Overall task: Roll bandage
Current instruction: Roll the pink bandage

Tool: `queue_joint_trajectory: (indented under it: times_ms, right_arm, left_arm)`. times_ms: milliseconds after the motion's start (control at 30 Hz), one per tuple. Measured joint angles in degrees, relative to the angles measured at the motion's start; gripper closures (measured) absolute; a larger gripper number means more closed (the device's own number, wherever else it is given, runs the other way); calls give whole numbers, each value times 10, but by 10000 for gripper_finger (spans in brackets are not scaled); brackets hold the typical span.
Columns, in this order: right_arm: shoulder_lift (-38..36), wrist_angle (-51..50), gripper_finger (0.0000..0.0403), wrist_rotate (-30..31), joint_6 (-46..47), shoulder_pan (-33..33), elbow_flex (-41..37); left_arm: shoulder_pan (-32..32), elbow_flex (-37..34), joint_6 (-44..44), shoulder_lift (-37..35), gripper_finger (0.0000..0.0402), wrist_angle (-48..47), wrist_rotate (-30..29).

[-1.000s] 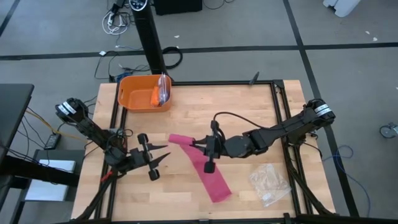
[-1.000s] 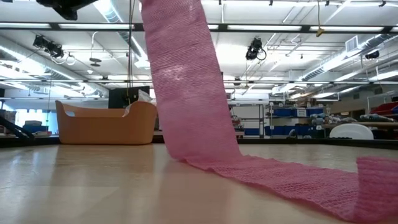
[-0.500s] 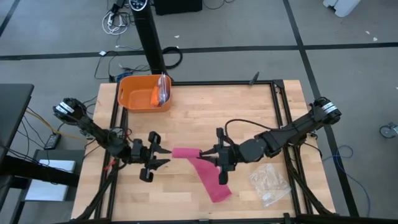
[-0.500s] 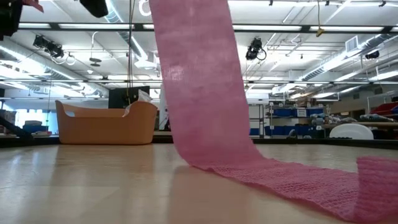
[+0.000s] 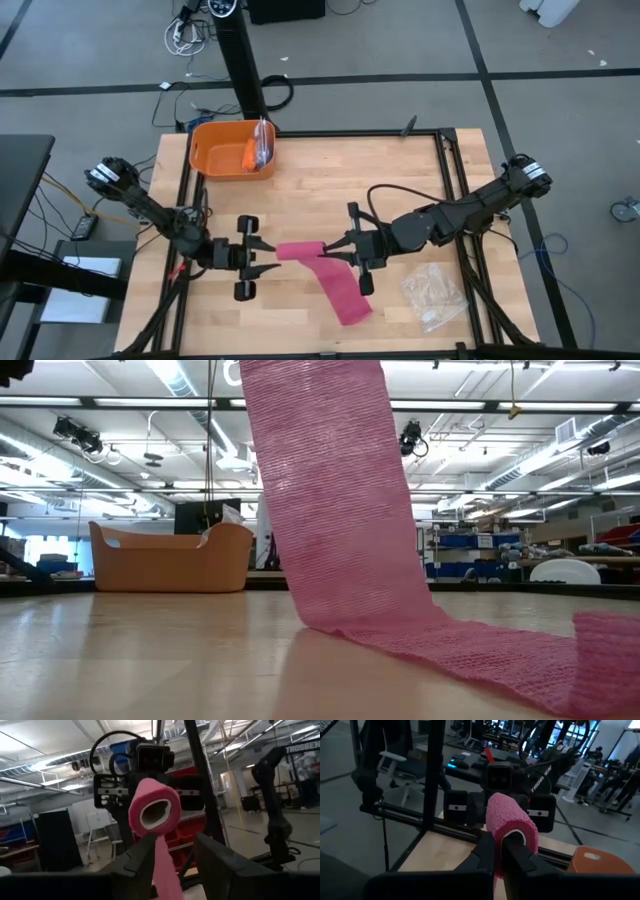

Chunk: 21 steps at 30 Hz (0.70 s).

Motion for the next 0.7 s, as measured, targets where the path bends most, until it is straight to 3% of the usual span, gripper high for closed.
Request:
queue_joint_trajectory:
  times_ms: [233,700]
  right_arm:
    - [0,0,392,1,3,0,0]
    - [0,0,392,2,3,-3,0]
  left_arm:
    - [-15,1,75,0,261,9,-34]
    - [-24,4,174,8,261,9,-33]
